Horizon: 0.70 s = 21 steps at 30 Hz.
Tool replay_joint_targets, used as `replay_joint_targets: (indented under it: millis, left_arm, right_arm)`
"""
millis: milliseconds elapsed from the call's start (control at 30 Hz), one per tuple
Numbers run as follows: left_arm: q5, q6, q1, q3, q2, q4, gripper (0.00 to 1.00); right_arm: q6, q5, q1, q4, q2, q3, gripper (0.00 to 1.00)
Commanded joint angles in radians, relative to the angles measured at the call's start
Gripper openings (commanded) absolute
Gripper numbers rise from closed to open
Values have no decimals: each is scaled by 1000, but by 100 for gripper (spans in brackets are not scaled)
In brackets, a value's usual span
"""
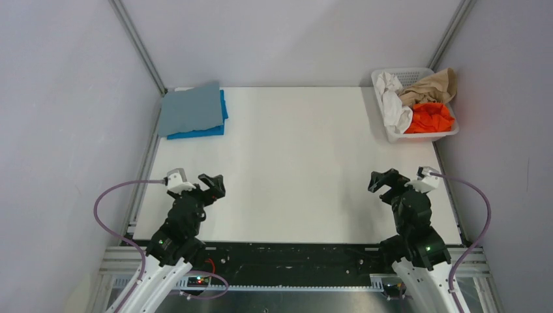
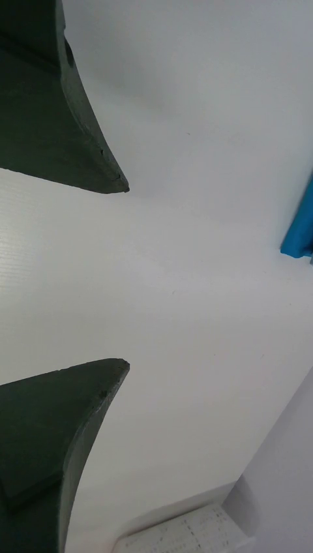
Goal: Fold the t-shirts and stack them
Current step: Grab crumpled tshirt from bin with the right arm
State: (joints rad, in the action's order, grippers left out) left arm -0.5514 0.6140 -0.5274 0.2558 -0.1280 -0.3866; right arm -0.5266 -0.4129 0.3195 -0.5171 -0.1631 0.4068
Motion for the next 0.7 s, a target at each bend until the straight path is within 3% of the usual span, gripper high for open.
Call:
replay_joint_targets:
  millis: [0, 133, 300, 367, 567, 667]
  left_arm:
    - [-23, 24, -2, -1, -1, 8, 100]
    - [-33, 24, -1, 14, -29, 9, 100]
    - [-45, 25, -2, 29, -57, 10, 100]
    - [-58, 31, -2, 32, -67, 11, 100]
    - [-96, 43, -2, 45, -121, 12, 100]
    - [-114, 51, -2, 51, -156, 14, 100]
  right_arm:
    - [33, 1, 6, 114, -11, 23, 100]
    - [80, 63, 5, 271, -77, 59, 100]
    - [147, 60, -20, 364, -390, 227, 100]
    - [173, 54, -91, 326, -538, 349, 100]
    - [143, 262, -363, 218, -992, 724, 100]
    - [204, 250, -402, 245, -1141, 839, 100]
